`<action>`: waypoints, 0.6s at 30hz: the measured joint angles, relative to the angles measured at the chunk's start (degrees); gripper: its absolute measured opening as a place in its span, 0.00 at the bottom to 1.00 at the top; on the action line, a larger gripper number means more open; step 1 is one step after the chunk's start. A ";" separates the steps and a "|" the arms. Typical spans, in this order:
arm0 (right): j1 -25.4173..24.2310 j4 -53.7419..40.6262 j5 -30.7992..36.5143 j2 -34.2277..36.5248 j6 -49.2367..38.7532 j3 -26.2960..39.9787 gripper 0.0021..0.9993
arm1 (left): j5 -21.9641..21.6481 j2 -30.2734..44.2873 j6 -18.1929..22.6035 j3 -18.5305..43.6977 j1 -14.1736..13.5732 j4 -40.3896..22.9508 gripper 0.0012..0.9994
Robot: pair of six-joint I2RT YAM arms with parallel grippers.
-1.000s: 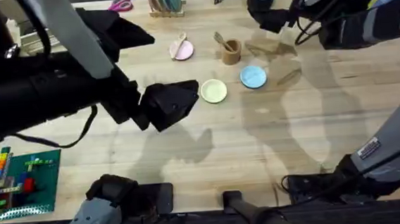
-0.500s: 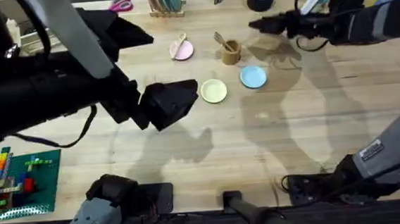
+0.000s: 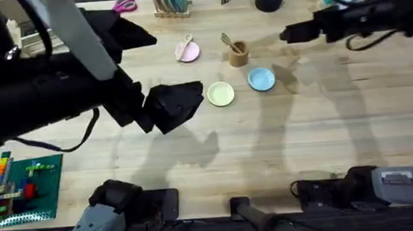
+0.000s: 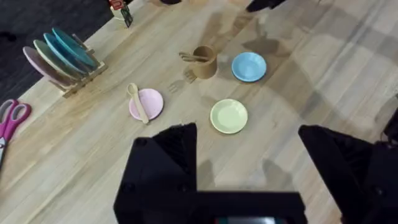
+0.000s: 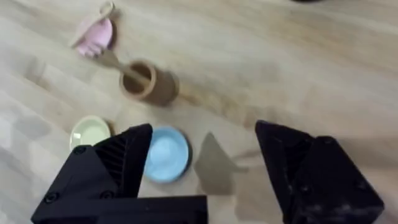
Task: Pick up a utensil and set it on the pink plate, then put the other utensil in the container.
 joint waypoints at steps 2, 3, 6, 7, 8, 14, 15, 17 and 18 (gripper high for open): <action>0.00 -4.89 2.93 -4.24 -0.41 0.02 1.00 | 0.00 -0.01 0.00 0.00 0.00 0.00 1.00; 0.00 -7.17 4.15 -6.25 -0.62 0.02 1.00 | -0.02 -0.02 0.00 0.00 0.00 0.00 1.00; 0.00 -12.82 6.54 -11.96 -0.96 0.02 1.00 | -0.02 0.00 0.00 0.00 0.00 -0.04 1.00; 0.00 -14.66 7.02 -14.02 -1.01 0.02 1.00 | -0.02 -0.02 0.00 0.00 0.00 -0.09 1.00; 0.00 -16.16 7.39 -15.84 -1.09 0.02 1.00 | -0.01 0.00 0.00 0.00 0.00 -0.11 1.00; 0.00 -25.38 8.41 -27.25 -1.26 0.02 1.00 | -0.02 -0.02 0.00 0.00 0.00 -0.22 1.00; 0.00 -26.43 8.54 -28.84 -1.25 0.02 1.00 | -0.02 -0.01 -0.01 0.00 0.00 -0.22 1.00; 0.00 -28.13 8.73 -32.10 -1.27 0.02 1.00 | -0.02 0.00 0.00 0.00 0.00 -0.22 1.00; 0.00 -28.73 8.76 -33.70 -1.25 0.02 1.00 | -0.02 -0.01 0.00 0.00 0.00 -0.22 1.00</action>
